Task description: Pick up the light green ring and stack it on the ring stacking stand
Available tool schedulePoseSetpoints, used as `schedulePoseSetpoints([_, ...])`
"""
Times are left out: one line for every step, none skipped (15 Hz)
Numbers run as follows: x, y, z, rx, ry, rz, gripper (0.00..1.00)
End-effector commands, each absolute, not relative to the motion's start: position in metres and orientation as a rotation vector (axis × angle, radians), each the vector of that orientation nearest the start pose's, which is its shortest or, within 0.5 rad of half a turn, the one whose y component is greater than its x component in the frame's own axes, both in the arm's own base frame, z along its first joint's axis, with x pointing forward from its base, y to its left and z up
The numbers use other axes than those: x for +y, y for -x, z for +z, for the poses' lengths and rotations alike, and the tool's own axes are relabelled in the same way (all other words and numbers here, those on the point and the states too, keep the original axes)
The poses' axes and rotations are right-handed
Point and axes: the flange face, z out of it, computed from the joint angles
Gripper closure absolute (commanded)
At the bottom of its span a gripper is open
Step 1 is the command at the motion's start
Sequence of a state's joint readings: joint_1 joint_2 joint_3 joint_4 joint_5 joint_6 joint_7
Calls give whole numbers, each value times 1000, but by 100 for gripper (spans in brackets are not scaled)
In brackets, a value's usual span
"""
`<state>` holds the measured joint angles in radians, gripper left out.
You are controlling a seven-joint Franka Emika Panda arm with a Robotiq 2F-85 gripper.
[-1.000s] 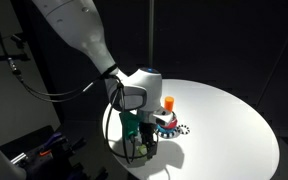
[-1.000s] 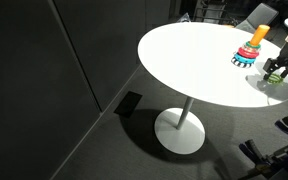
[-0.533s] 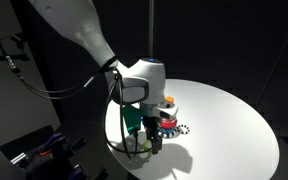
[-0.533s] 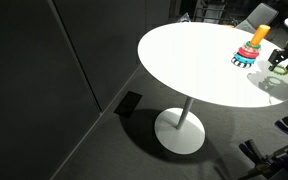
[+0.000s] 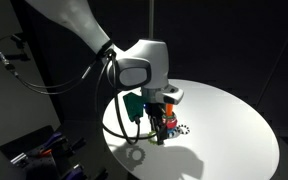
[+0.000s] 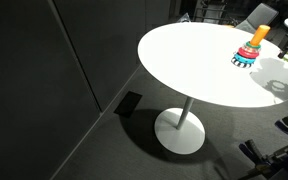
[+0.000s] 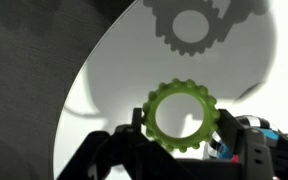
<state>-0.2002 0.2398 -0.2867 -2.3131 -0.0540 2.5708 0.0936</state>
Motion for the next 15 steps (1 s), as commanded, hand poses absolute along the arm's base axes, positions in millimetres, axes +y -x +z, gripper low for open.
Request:
schedulePoseSetpoints([-252,-466,280,882,3132,-33,51])
schedulePoseSetpoints([-253,-468,287,886,3131,-42,51])
schedulePoseSetpoints([-256,-468,296,890,3126,-53,51])
schedulePoseSetpoints([-256,-470,304,893,3122,-67,51])
schedulePoseSetpoints([-257,-472,310,899,3120,-76,51])
schedulePoseSetpoints([-258,-475,316,902,3118,-87,51])
schedulePoseSetpoints([-258,-478,321,908,3116,-96,51])
schedulePoseSetpoints([-259,-482,327,914,3114,-103,51])
schedulePoseSetpoints([-260,-486,331,923,3111,-106,51])
schedulePoseSetpoints([-260,-490,335,929,3108,-109,51])
schedulePoseSetpoints([-261,-494,338,930,3106,-113,51])
schedulePoseSetpoints([-261,-499,342,933,3104,-116,51])
schedulePoseSetpoints([-259,-503,344,934,3101,-121,51])
schedulePoseSetpoints([-258,-507,346,935,3099,-128,51])
schedulePoseSetpoints([-257,-511,349,933,3098,-138,51])
